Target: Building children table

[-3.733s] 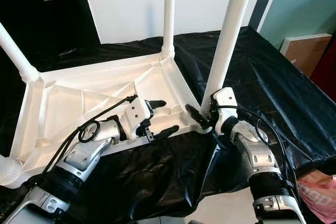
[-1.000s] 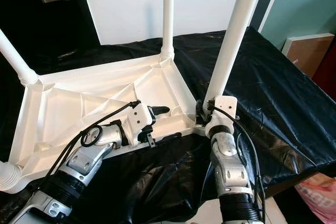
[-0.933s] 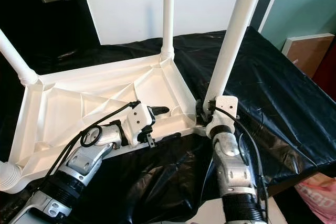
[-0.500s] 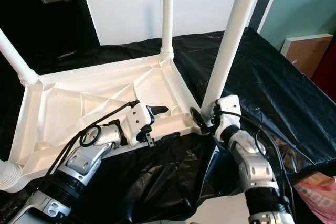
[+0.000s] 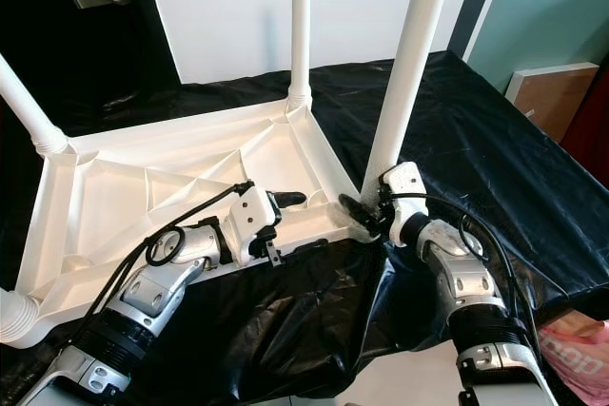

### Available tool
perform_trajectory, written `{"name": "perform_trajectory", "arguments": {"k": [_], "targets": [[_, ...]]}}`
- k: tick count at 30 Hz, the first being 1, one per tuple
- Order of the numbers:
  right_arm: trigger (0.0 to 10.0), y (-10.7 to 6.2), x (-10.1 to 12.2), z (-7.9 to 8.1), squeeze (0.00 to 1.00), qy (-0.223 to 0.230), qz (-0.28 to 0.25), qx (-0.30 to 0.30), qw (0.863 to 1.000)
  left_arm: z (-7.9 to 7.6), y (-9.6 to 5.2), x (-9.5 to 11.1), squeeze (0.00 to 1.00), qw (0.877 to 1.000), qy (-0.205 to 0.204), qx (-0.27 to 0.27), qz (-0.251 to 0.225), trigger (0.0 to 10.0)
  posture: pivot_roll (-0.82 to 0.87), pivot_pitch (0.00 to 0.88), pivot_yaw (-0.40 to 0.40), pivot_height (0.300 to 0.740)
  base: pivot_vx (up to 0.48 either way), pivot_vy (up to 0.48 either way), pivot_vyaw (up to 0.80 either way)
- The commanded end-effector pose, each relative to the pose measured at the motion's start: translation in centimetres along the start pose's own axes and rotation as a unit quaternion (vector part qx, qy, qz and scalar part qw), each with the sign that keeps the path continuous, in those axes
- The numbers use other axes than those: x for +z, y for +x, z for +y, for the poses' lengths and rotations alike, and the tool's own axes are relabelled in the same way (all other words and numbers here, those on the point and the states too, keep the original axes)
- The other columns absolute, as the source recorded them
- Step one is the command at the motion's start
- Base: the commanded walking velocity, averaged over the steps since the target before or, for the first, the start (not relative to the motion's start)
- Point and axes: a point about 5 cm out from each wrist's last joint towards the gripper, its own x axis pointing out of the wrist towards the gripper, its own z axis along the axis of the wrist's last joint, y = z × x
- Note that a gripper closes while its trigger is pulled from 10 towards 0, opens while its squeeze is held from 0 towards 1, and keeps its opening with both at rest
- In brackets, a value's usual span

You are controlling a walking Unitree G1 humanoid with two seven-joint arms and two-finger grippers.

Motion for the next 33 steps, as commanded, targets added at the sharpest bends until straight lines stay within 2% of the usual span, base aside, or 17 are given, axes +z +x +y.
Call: {"name": "perform_trajectory", "arguments": {"k": [1, 6, 7, 9, 10, 14, 22, 26, 28, 29, 30, 32, 33], "targets": [[0.0, 0.2, -0.4, 0.4, 0.0, -0.01, 0.013, 0.016, 1.0, 0.1, 0.0, 0.4, 0.0, 1.0, 0.009, -0.002, 0.0, 10.0, 0.0, 0.0, -0.026, 0.74, 0.0, 0.0, 0.0], [0.0, 0.0, -0.8, 0.4, 0.0, -0.004, 0.017, 0.016, 1.0, 0.0, -0.1, 0.3, 0.0, 1.0, 0.008, -0.002, 0.0, 10.0, -0.01, 0.0, -0.025, 0.74, 0.0, 0.0, 0.0], [4.8, -0.1, -1.1, 0.5, 0.0, 0.001, 0.02, 0.012, 1.0, 0.1, -0.1, 0.3, 0.0, 1.0, 0.007, -0.002, 0.001, 10.0, -0.01, 0.0, -0.022, 0.74, 0.0, 0.0, 0.0], [4.8, -0.1, -1.1, 0.5, 0.0, 0.001, 0.02, 0.012, 1.0, 0.1, -0.1, 0.3, 0.0, 1.0, 0.007, -0.002, 0.001, 10.0, -0.01, 0.0, -0.022, 0.74, 0.0, 0.0, 0.0], [10.0, -0.1, -1.2, 0.6, 0.0, 0.005, 0.021, 0.006, 1.0, 0.2, -0.2, 0.3, 0.0, 1.0, 0.007, -0.002, 0.002, 10.0, -0.01, 0.0, -0.02, 0.74, 0.0, 0.0, 0.0], [10.0, 0.0, -1.8, 0.5, 0.0, 0.017, 0.028, -0.049, 0.998, 0.2, -0.1, 0.3, 0.0, 1.0, 0.006, -0.003, 0.001, 10.0, -0.02, 0.006, -0.015, 0.74, 0.0, 0.0, 0.0], [10.0, 0.0, -2.4, 0.6, 0.0, 0.029, 0.034, -0.116, 0.992, 0.1, -0.1, 0.2, 0.0, 1.0, 0.007, -0.007, 0.004, 10.0, -0.02, 0.012, -0.012, 0.74, 0.0, 0.0, 0.0], [10.0, 0.1, -2.3, 0.7, 0.0, 0.061, 0.028, -0.194, 0.979, 0.0, -0.2, 0.1, 0.0, 1.0, 0.007, -0.008, 0.007, 10.0, -0.02, 0.016, -0.013, 0.74, 0.0, 0.0, 0.0], [10.0, 0.1, -2.3, 0.7, 0.0, 0.061, 0.028, -0.194, 0.979, 0.0, -0.2, 0.1, 0.0, 1.0, 0.007, -0.008, 0.007, 10.0, -0.02, 0.016, -0.013, 0.74, 0.0, 0.0, 0.0], [10.0, 0.2, -2.4, 1.4, 0.0, 0.081, 0.023, -0.241, 0.967, 0.0, -0.2, 0.1, 0.0, 1.0, 0.007, -0.007, 0.007, 10.0, -0.02, 0.015, -0.017, 0.74, 0.0, 0.0, 0.0], [10.0, 0.2, -2.4, 1.4, 0.0, 0.081, 0.023, -0.241, 0.967, 0.0, -0.2, 0.1, 0.0, 1.0, 0.007, -0.007, 0.007, 10.0, -0.02, 0.015, -0.017, 0.74, 0.0, 0.0, 0.0], [10.0, 0.3, -2.5, 2.0, 0.0, 0.096, 0.02, -0.278, 0.956, 0.0, -0.2, 0.1, 0.0, 1.0, 0.006, -0.005, 0.007, 10.0, -0.02, 0.014, -0.019, 0.74, 0.0, 0.0, 0.0], [10.0, 0.3, -2.5, 2.0, 0.0, 0.096, 0.02, -0.278, 0.956, 0.0, -0.2, 0.1, 0.0, 1.0, 0.006, -0.005, 0.007, 10.0, -0.02, 0.014, -0.019, 0.74, 0.0, 0.0, 0.0]]}}
